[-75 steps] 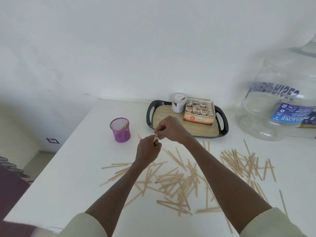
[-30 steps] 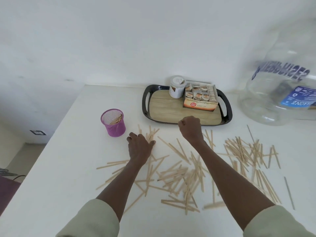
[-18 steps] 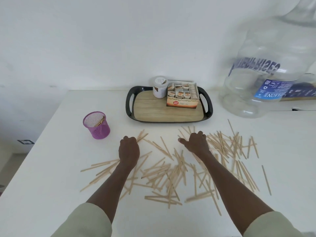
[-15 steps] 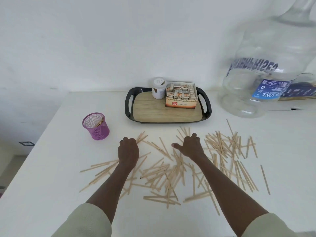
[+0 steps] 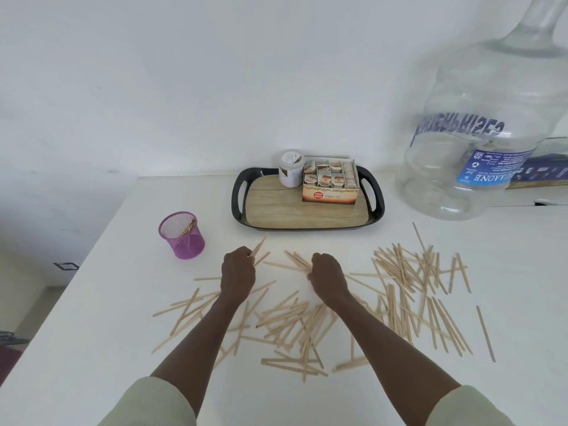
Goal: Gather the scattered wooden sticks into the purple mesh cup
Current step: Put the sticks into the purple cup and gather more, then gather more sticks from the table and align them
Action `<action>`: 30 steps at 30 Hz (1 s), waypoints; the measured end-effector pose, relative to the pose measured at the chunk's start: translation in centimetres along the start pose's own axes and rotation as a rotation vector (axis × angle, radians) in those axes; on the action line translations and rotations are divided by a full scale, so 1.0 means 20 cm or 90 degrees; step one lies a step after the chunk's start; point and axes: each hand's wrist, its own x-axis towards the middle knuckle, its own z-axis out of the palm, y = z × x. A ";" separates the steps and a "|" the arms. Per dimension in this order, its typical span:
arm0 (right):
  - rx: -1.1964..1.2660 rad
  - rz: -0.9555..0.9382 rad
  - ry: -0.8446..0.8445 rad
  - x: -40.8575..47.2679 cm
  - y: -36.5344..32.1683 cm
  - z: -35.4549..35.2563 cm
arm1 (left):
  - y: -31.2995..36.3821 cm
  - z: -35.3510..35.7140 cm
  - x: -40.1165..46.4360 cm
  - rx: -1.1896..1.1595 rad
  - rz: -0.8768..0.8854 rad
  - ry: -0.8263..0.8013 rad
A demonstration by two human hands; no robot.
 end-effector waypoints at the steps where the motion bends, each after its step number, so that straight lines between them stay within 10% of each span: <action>1: -0.003 0.009 0.006 0.01 0.01 -0.01 | 0.01 0.01 0.01 -0.016 0.013 -0.018; 12: 0.094 0.075 -0.027 0.05 0.03 -0.10 | 0.13 0.09 -0.03 -0.504 -0.293 -0.163; 30: 0.282 0.030 -0.011 0.11 0.04 -0.21 | 0.25 0.18 -0.12 -0.677 -0.436 -0.091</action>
